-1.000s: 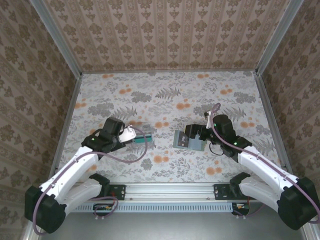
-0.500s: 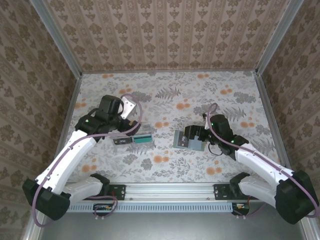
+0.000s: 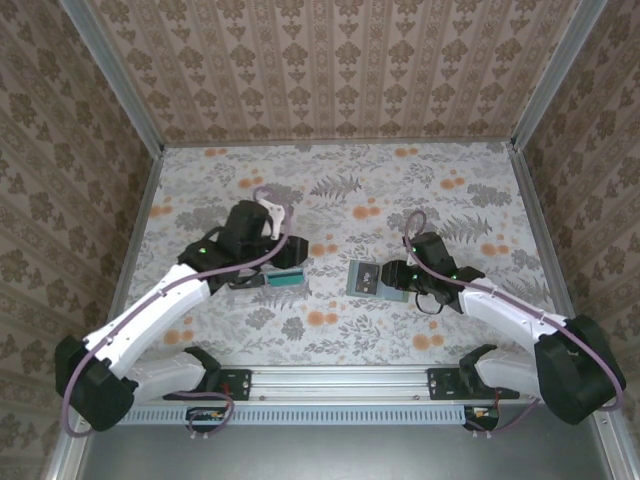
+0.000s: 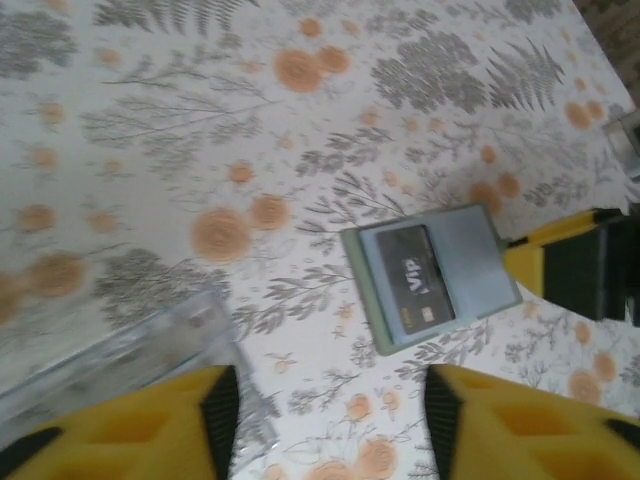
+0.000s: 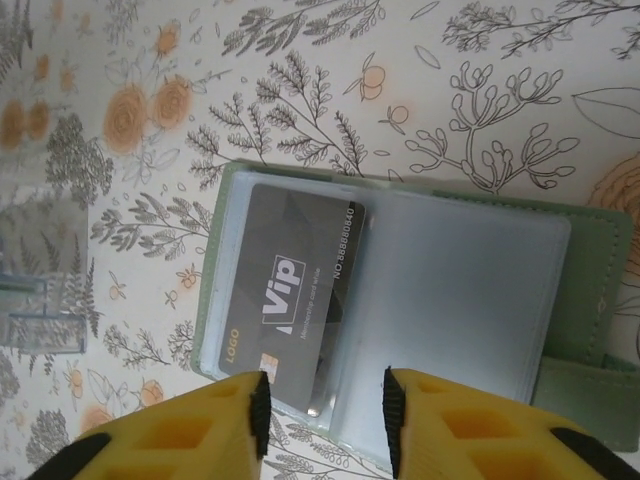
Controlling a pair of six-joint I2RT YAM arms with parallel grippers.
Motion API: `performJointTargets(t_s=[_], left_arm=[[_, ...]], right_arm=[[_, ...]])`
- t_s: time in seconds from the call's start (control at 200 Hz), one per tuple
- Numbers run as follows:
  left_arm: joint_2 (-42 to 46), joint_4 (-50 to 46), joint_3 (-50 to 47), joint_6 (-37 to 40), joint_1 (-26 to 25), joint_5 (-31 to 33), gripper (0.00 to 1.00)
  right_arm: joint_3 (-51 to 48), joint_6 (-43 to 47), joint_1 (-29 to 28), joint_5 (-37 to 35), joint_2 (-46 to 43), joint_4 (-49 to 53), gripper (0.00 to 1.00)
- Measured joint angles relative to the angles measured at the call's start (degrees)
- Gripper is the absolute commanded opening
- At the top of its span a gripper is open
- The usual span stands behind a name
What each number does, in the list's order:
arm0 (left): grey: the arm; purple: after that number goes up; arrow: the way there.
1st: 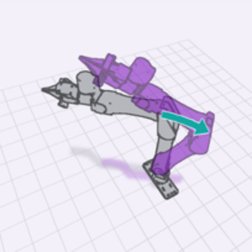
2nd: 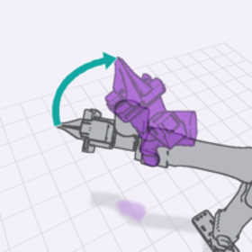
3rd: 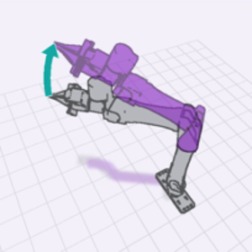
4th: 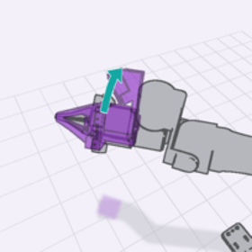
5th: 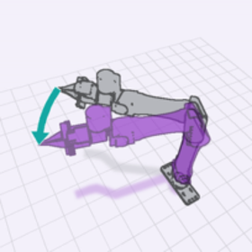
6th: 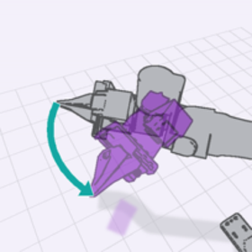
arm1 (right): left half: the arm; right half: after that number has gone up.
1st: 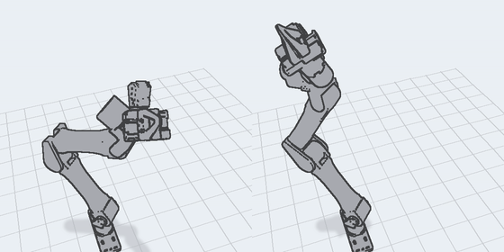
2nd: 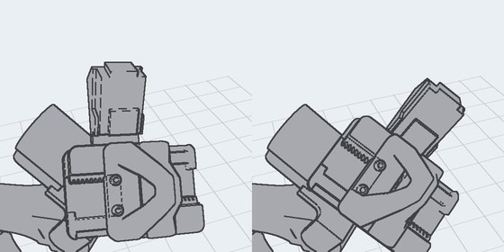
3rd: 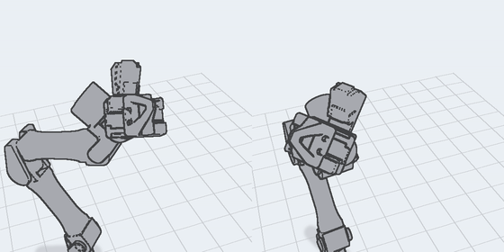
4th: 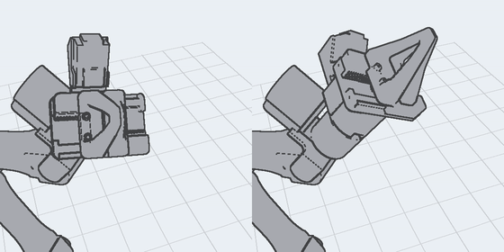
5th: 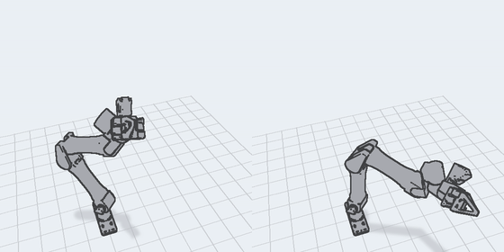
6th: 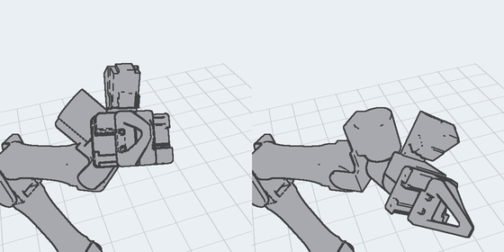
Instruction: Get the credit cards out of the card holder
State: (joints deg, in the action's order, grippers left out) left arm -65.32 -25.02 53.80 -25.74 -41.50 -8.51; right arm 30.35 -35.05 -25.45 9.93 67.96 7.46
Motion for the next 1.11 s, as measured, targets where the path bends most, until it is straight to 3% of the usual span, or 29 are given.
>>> performJointTargets(t_s=[0.07, 0.14, 0.24, 0.53, 1.105], left_arm=[[-3.54, 2.64, -0.20, -3.06, -3.48, 1.07, 0.19], [-7.74, 5.31, -0.22, -5.64, -6.05, 1.68, 0.07], [-14.27, 8.87, -0.22, -8.61, -8.55, 1.84, 0.00], [-30.77, 12.92, 3.72, -11.28, -11.89, 1.38, 0.00], [-41.75, 15.63, 9.25, -12.09, -12.24, 0.83, 0.00]], right_arm=[[0.00, -0.83, 0.00, 0.55, 1.38, -0.59, 0.28], [0.00, -1.53, 0.00, 1.25, 2.80, -1.36, 0.26], [0.00, -2.71, 0.00, 2.27, 4.66, -2.27, 0.23], [0.07, -4.61, 0.00, 4.07, 7.50, -4.24, 0.19], [3.45, -6.14, -0.11, 6.08, 15.08, -5.14, 0.15]])
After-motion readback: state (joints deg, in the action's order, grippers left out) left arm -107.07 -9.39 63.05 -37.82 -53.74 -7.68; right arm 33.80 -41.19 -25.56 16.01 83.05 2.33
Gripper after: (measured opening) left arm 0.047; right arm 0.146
